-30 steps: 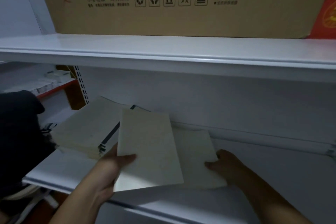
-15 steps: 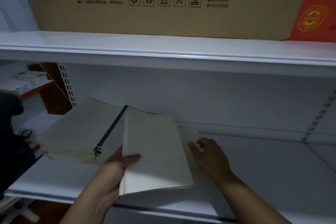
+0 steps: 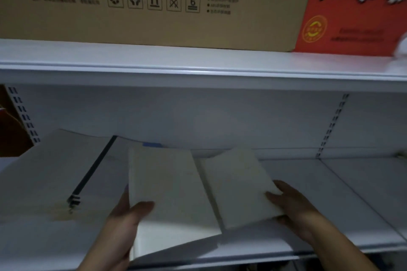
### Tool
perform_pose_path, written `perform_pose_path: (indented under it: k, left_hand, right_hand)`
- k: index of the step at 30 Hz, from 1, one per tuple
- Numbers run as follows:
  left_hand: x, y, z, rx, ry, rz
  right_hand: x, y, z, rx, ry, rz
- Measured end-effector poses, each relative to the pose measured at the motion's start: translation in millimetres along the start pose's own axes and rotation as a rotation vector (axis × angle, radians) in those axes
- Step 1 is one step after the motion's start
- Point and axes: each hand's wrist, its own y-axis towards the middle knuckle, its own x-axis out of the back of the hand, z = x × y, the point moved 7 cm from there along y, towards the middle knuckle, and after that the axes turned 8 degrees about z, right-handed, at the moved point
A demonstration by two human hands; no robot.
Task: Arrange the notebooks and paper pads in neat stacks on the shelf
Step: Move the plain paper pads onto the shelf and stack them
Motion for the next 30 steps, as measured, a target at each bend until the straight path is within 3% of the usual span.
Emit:
perform_pose_path:
  k: [4, 11, 16, 20, 25, 30]
  left_hand:
    - [-78, 6, 32, 0.01, 0.014, 0.099]
    - [-271, -3, 87, 0.067, -0.033, 0.257]
    - [-400, -21, 127, 0.165, -0.025, 0.387]
    - [-469, -30, 150, 0.292, -0.023, 0.444]
    - [-546, -21, 170, 0.335, -0.106, 0.552]
    - [-612, 18, 191, 0.306, -0.072, 0.651]
  right_hand:
    - [45, -35, -5, 0.073, 0.171, 0.003]
    - [160, -74, -7, 0.187, -0.057, -0.126]
    - [264, -101, -25, 0.153, -0.105, -0.18]
    - [335, -115, -29, 0.137, -0.058, -0.243]
    - [413, -113, -26, 0.126, 0.098, -0.331]
    - [480, -93, -23, 0.14, 0.052, -0.431]
